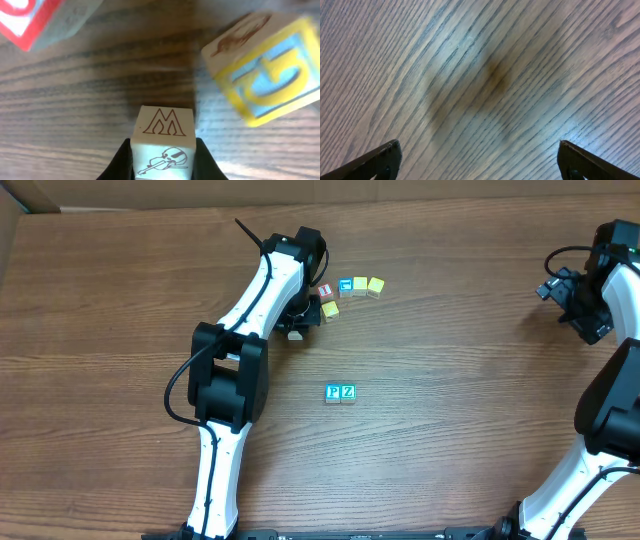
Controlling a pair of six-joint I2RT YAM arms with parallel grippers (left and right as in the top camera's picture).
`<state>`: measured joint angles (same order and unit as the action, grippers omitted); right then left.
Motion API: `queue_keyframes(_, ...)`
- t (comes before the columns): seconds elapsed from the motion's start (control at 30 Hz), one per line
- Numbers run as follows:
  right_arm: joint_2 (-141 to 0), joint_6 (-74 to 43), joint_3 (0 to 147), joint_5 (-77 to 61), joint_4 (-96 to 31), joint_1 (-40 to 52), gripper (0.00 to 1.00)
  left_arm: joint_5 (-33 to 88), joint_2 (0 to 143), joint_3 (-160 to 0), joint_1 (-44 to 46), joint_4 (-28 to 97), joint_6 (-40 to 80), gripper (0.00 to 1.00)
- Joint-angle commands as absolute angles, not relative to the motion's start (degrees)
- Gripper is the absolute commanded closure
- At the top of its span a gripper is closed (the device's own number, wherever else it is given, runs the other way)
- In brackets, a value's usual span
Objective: Flip 4 blocks
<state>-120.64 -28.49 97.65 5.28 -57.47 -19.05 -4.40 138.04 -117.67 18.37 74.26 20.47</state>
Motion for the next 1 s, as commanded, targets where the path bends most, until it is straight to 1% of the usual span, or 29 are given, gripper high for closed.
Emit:
queue_keyframes(0.0,-120.1,-28.5,98.7,5.2,-57.1,-18.9,0.0,-4.9,138.9,-120.2,18.3,77.8,19.2,0.87)
queue_keyframes(0.13,-120.1,-28.5,98.7,5.2,-57.1,-18.9,0.0,-4.9,138.9,-127.0,18.4,85.6,19.2,0.87)
queue_keyframes(0.23,-120.1,-28.5,98.7,5.2,-57.1,-18.9,0.0,-4.0,138.9,-131.1,18.5,89.8,18.7,0.84)
queue_keyframes(0.33,-120.1,-28.4,98.7,5.2,-57.1,-18.9,0.0,1.4,138.9,-134.0,18.5,93.8,15.4,0.78)
queue_keyframes(0.43,-120.1,-28.4,98.7,5.2,-57.1,-18.9,0.0,7.2,138.9,-134.5,18.5,96.5,11.7,0.77)
queue_keyframes(0.53,-120.1,-28.4,98.7,5.2,-57.1,-18.9,0.0,9.8,139.0,-133.6,18.8,96.9,10.5,0.76)
queue_keyframes(0.77,-120.1,-28.5,98.7,5.2,-57.1,-18.9,0.0,9.5,138.9,-133.2,20.0,96.9,11.6,0.75)
queue_keyframes(0.83,-120.1,-28.4,98.7,5.2,-57.1,-18.9,0.0,9.5,138.8,-133.2,20.3,96.9,11.8,0.71)
queue_keyframes(0.97,-120.1,-28.5,98.7,5.2,-57.1,-18.9,0.0,8.6,137.4,-132.1,21.6,96.9,12.3,0.7)
